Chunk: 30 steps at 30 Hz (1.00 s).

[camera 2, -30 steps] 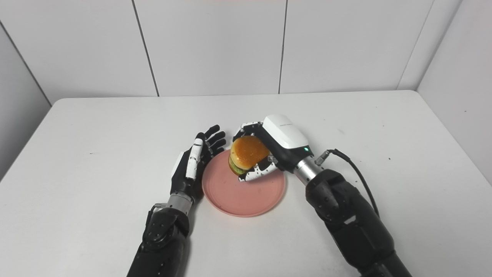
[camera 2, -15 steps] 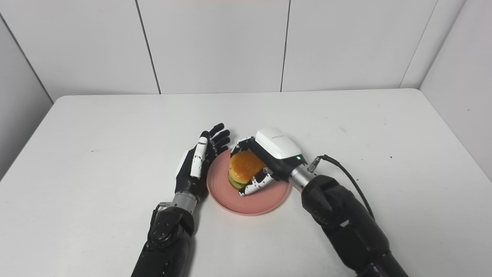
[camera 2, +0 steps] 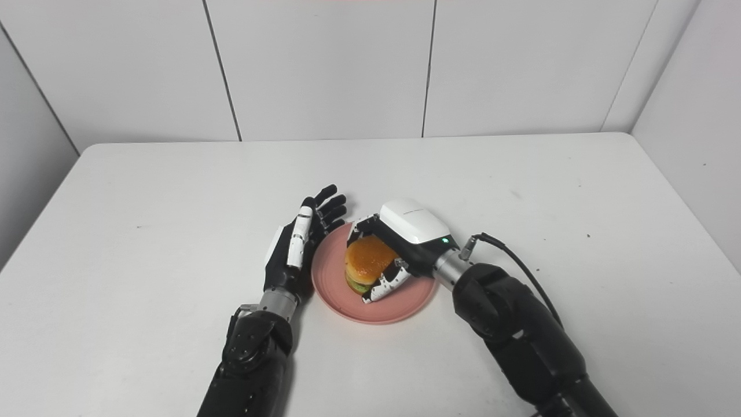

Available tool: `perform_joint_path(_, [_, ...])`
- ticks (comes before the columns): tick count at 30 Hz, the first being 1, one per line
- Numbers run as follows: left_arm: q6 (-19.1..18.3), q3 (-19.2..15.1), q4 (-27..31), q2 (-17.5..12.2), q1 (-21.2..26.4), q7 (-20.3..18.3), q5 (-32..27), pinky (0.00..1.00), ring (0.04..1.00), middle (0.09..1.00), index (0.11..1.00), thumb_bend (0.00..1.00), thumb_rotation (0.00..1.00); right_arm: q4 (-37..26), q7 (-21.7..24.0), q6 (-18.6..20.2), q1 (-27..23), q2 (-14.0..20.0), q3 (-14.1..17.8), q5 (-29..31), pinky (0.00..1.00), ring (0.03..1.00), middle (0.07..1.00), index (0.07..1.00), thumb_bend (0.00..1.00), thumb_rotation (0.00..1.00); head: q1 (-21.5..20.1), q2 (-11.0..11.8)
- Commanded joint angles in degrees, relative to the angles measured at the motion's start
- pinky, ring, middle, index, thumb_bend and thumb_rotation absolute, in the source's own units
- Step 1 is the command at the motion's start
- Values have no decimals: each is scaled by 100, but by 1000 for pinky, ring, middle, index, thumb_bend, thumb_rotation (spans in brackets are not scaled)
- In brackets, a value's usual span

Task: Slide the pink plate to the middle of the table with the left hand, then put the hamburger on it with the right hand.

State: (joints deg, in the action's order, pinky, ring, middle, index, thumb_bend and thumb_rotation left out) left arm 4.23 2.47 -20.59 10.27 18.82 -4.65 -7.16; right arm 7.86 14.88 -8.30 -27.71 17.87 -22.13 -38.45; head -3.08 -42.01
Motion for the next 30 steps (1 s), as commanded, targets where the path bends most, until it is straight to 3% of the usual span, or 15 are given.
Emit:
perform_joint_path(1, [-44, 23, -25, -27, -51, -39, 12, 878, 877, 854, 835, 413, 1000, -158, 18, 57, -241, 45, 66, -14, 365, 437, 451, 531, 518, 1, -4, -12])
perform_joint_path(2, [-83, 22, 8, -25, -60, -29, 15, 883, 878, 855, 835, 417, 1000, -177, 44, 67, -236, 49, 71, -13, 411, 483, 464, 524, 519, 4, -12, -16])
perform_joint_path(4, [-110, 26, 40, -23, -69, -8, 41, 901, 885, 860, 837, 419, 1000, -228, 107, 100, -214, 47, 99, 33, 480, 559, 587, 503, 510, 117, -16, -21])
perform_joint_path(5, [-80, 33, 34, -27, -69, -9, 56, 904, 887, 861, 835, 411, 1000, -251, 123, 106, -198, 42, 118, 62, 528, 617, 651, 610, 584, 294, -16, -21])
perform_joint_path(9, [-50, 35, 21, -29, -64, 8, 76, 889, 882, 856, 833, 398, 1000, -322, 236, 64, -164, 70, 140, 99, 647, 740, 774, 767, 698, 578, -31, -36])
perform_joint_path(20, [-99, -18, 66, 21, -82, 9, -18, 874, 871, 855, 837, 392, 1000, -401, 336, -138, -104, 226, 42, -5, 802, 867, 878, 902, 753, 687, -31, -36])
perform_joint_path(27, [-161, -58, 99, 44, -90, 21, -61, 865, 861, 847, 832, 381, 1000, -432, 363, -449, -68, 342, 53, 250, 879, 909, 931, 944, 799, 821, -63, -42])
perform_joint_path(30, [-155, -71, 107, 54, -92, 56, -37, 865, 859, 840, 826, 385, 1000, -510, 374, -411, -12, 352, 121, 387, 902, 924, 952, 965, 814, 882, -72, -43])
